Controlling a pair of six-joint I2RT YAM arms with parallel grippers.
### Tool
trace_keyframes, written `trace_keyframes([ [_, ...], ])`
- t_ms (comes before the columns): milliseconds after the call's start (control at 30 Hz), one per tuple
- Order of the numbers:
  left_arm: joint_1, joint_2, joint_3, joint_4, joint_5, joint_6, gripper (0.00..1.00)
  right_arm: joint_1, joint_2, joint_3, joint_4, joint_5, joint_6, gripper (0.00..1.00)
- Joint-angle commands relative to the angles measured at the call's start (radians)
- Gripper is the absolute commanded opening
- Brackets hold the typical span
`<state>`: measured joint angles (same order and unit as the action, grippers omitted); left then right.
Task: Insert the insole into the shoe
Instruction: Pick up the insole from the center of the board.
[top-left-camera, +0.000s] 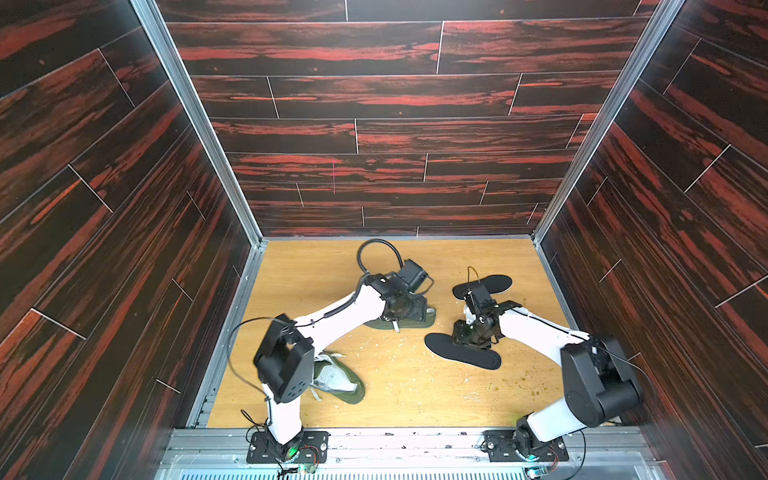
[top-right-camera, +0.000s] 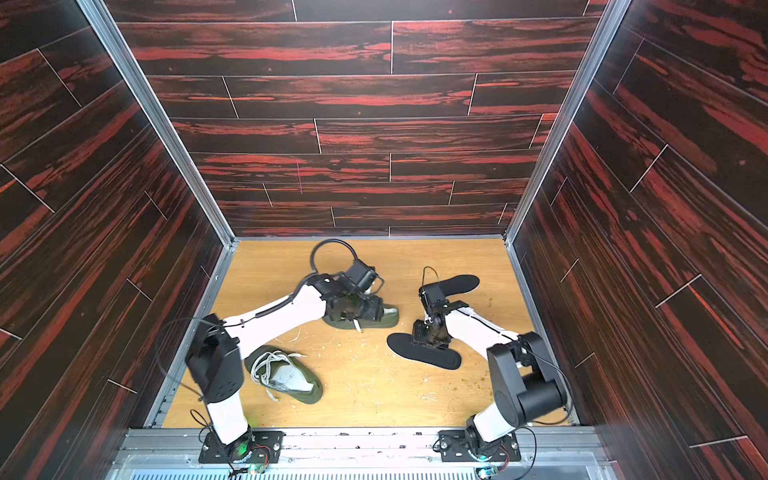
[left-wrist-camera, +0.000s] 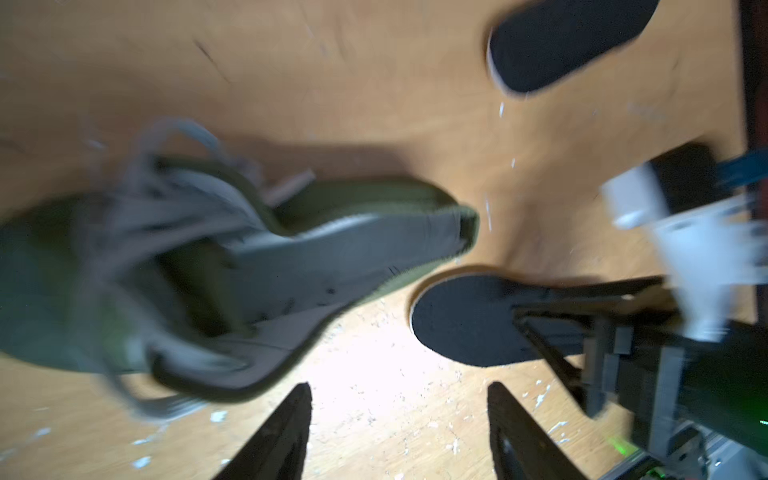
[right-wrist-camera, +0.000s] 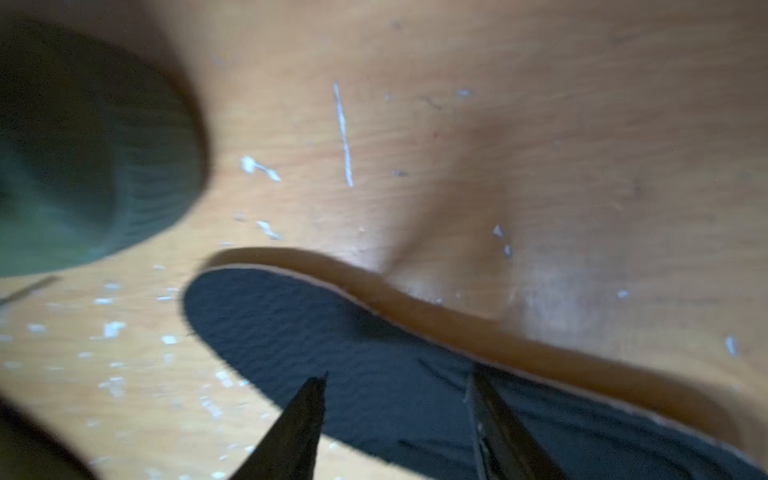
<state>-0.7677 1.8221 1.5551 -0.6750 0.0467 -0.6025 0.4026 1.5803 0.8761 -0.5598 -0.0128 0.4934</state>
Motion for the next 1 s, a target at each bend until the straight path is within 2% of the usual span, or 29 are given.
trace_keyframes([
  [0, 0.011, -0.056, -0.02, -0.008, -0.037, 0.003, 0.69, 0.002, 0.043, 0.008, 0.017, 0.037, -0.097, 0.61],
  [133, 0.016, -0.064, -0.039, -0.005, -0.041, 0.011, 0.69, 0.002, 0.045, 0.007, 0.029, 0.063, -0.127, 0.61],
  [367, 0.025, -0.064, -0.028, -0.005, -0.044, 0.017, 0.69, 0.007, -0.052, 0.058, -0.023, 0.033, -0.184, 0.61],
  [533, 0.025, -0.054, -0.003, -0.023, -0.032, 0.036, 0.69, 0.0, 0.052, 0.157, -0.137, -0.036, -0.356, 0.55],
  [600, 0.027, -0.041, 0.018, -0.053, -0.028, 0.057, 0.69, 0.0, 0.075, 0.176, -0.161, -0.01, -0.414, 0.54],
  [700, 0.029, -0.031, 0.026, -0.079, -0.014, 0.073, 0.69, 0.0, 0.052, 0.16, -0.128, 0.002, -0.523, 0.54],
  [833, 0.03, -0.026, 0.014, -0.068, 0.027, 0.061, 0.69, -0.001, 0.024, 0.134, -0.082, -0.049, -0.687, 0.56],
  [967, 0.03, -0.032, 0.019, -0.075, 0.025, 0.063, 0.69, -0.021, 0.043, 0.135, -0.081, -0.093, -0.783, 0.56],
])
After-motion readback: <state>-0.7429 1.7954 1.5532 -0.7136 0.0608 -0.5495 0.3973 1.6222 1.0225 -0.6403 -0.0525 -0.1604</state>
